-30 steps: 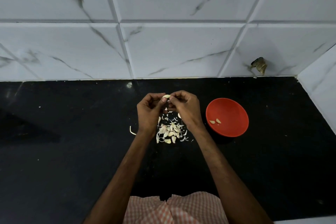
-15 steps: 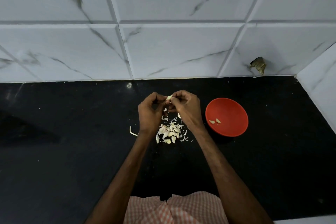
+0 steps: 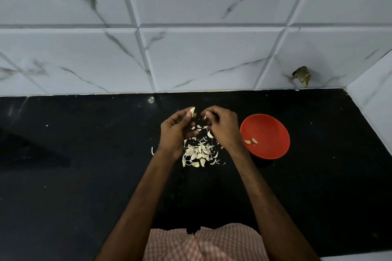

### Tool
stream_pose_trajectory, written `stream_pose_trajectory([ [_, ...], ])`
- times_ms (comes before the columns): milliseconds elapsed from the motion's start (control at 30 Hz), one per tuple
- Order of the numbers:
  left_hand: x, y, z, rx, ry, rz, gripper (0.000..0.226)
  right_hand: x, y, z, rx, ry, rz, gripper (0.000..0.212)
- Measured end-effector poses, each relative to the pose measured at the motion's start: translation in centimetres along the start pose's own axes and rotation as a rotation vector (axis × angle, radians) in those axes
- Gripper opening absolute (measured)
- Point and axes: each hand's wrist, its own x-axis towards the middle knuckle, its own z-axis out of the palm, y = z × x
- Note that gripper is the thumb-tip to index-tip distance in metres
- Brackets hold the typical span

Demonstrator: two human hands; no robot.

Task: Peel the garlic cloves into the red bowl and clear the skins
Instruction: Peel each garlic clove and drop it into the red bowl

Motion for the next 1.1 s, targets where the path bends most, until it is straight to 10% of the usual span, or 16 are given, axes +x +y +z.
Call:
stream_pose_trajectory([
  [1100, 0.0, 2.4, -0.8, 0.249, -0.046, -0.233, 0.007, 1.4, -1.1, -0.9, -0.404, -0.308, -0.453, 0.014],
])
